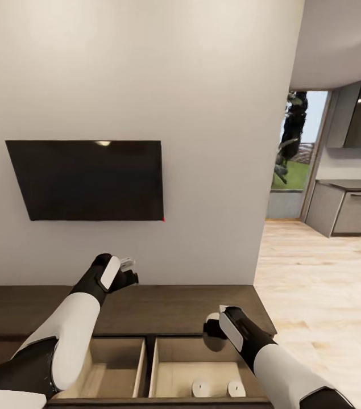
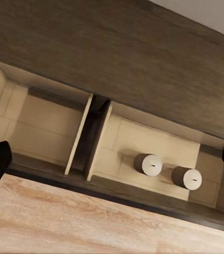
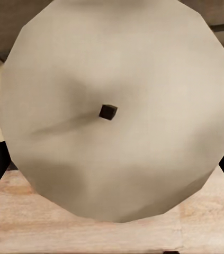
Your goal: Place each of the two pumpkins and all three candles from the living room inside a cabinet in the living room (use any cabinet), then make sure every cabinet is closed, and position the cauldron so it is next to a table in the living room.
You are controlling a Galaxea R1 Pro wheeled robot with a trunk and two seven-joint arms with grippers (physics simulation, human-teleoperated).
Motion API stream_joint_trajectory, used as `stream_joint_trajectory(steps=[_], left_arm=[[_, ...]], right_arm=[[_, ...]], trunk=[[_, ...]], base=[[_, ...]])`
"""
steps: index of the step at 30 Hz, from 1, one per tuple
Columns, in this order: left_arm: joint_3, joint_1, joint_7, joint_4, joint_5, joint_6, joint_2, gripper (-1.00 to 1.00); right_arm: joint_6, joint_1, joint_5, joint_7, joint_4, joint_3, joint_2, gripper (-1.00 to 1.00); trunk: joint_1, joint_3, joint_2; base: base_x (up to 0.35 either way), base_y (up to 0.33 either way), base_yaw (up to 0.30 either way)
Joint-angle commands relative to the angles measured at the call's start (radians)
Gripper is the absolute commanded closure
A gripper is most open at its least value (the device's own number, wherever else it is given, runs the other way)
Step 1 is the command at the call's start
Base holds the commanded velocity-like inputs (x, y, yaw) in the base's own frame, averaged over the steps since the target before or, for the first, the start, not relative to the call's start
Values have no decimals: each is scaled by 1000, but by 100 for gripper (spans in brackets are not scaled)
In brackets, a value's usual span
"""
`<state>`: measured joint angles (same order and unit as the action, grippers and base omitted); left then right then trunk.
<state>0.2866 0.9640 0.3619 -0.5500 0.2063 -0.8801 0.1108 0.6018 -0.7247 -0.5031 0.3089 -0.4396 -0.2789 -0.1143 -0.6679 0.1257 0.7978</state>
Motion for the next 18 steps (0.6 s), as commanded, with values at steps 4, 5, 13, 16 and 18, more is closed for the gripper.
stream_joint_trajectory(steps=[4,5,13,16,18], left_arm=[[7,1,11,-1,11,-2,1,-100],[7,1,11,-1,12,-2,1,-100],[7,1,12,1,19,-2,0,-100],[6,1,12,1,19,-2,-1,-100],[5,1,12,1,19,-5,-1,-100]], right_arm=[[16,-1,-12,9,-1,-7,2,100],[18,-1,-12,9,-1,-7,2,100],[26,-1,-11,9,-5,-9,2,100],[26,-1,-11,9,-5,-9,1,100],[26,-1,-11,9,-5,-9,1,100]], trunk=[[-1,2,1],[-1,2,1],[-16,14,29],[-27,24,50],[-35,30,64]], base=[[47,0,0],[17,0,0],[4,0,0],[0,0,0],[0,0,0]])
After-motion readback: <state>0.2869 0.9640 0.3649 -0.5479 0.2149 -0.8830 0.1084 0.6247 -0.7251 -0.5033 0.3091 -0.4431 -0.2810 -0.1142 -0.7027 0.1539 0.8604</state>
